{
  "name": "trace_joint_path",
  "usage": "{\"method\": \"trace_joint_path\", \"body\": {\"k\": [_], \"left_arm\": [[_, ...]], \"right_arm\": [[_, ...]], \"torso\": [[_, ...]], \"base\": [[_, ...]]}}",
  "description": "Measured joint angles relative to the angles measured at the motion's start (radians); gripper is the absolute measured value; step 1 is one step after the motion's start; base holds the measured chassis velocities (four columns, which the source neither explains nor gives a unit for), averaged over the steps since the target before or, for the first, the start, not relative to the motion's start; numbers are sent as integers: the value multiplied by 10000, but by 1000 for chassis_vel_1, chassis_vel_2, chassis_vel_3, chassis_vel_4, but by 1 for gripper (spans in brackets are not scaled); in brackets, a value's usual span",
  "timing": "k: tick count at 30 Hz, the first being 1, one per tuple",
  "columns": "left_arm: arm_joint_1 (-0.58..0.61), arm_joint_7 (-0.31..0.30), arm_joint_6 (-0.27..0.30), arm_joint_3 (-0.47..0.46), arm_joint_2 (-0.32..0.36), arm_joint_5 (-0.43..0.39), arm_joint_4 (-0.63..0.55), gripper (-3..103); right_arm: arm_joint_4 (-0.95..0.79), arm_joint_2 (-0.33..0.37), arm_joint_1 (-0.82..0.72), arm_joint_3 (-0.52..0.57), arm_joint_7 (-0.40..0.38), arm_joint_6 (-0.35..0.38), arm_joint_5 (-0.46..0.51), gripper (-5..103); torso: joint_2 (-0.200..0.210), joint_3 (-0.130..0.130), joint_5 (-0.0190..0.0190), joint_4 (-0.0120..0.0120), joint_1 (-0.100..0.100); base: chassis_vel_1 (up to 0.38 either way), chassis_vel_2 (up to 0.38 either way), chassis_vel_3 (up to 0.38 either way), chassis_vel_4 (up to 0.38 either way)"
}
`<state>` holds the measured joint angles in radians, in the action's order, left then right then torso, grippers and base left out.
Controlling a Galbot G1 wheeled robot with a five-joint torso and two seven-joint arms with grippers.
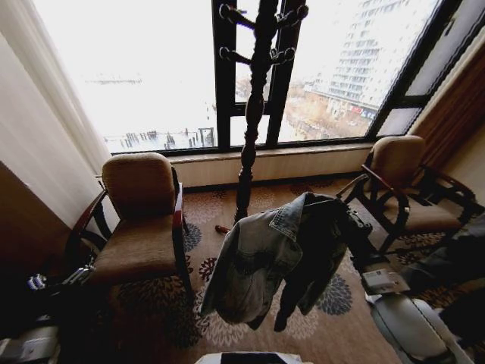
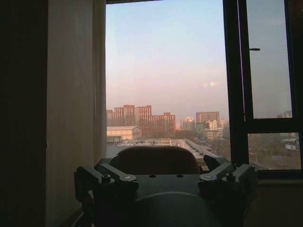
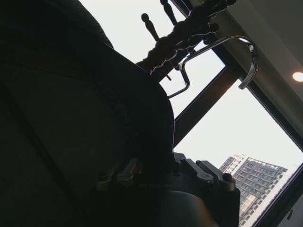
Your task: Pick up the clothes from the bed and hang them on the clothes hanger.
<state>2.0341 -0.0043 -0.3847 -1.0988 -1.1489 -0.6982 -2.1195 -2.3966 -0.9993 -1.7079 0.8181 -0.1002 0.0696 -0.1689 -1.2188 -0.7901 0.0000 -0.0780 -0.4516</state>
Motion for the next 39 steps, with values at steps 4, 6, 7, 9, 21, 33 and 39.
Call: {"method": "trace_joint_path", "body": {"k": [4, 6, 7, 9, 21, 33, 39], "left_arm": [[0, 0, -1, 0, 0, 0, 0, 100], [-1, 0, 0, 0, 0, 0, 0, 100], [0, 0, 0, 0, 0, 0, 0, 100], [0, 0, 0, 0, 0, 0, 0, 100], [0, 0, 0, 0, 0, 0, 0, 100], [0, 0, 0, 0, 0, 0, 0, 100], [0, 0, 0, 0, 0, 0, 0, 100]], "right_arm": [[8, -15, -16, -3, 5, -8, -2, 27], [10, -15, -16, -3, 6, -12, -1, 27], [12, -15, -15, -3, 8, -12, -1, 27], [12, -15, -15, -3, 13, -13, 1, 27], [-787, 776, -859, 842, 654, 945, 1054, 27], [-960, 1575, -1622, 1952, 1579, 1059, 975, 27], [-981, 1793, -1791, 2318, 1785, 810, 812, 27]], "torso": [[0, 1, -1, 0, 1], [0, 0, -1, 0, 1], [0, 0, -1, 0, 1], [0, 0, 0, 0, 0], [-1, 1, -1, -1, 1], [0, 0, 3, -1, 0], [-3, 2, -1, -1, 4]], "base": [[-71, 52, 65, -55], [-85, 67, 85, -68], [-103, 90, 93, -89], [-103, 110, 116, -89], [-103, 101, 96, -99], [-29, 30, 24, -28], [0, 0, 0, 0]]}}
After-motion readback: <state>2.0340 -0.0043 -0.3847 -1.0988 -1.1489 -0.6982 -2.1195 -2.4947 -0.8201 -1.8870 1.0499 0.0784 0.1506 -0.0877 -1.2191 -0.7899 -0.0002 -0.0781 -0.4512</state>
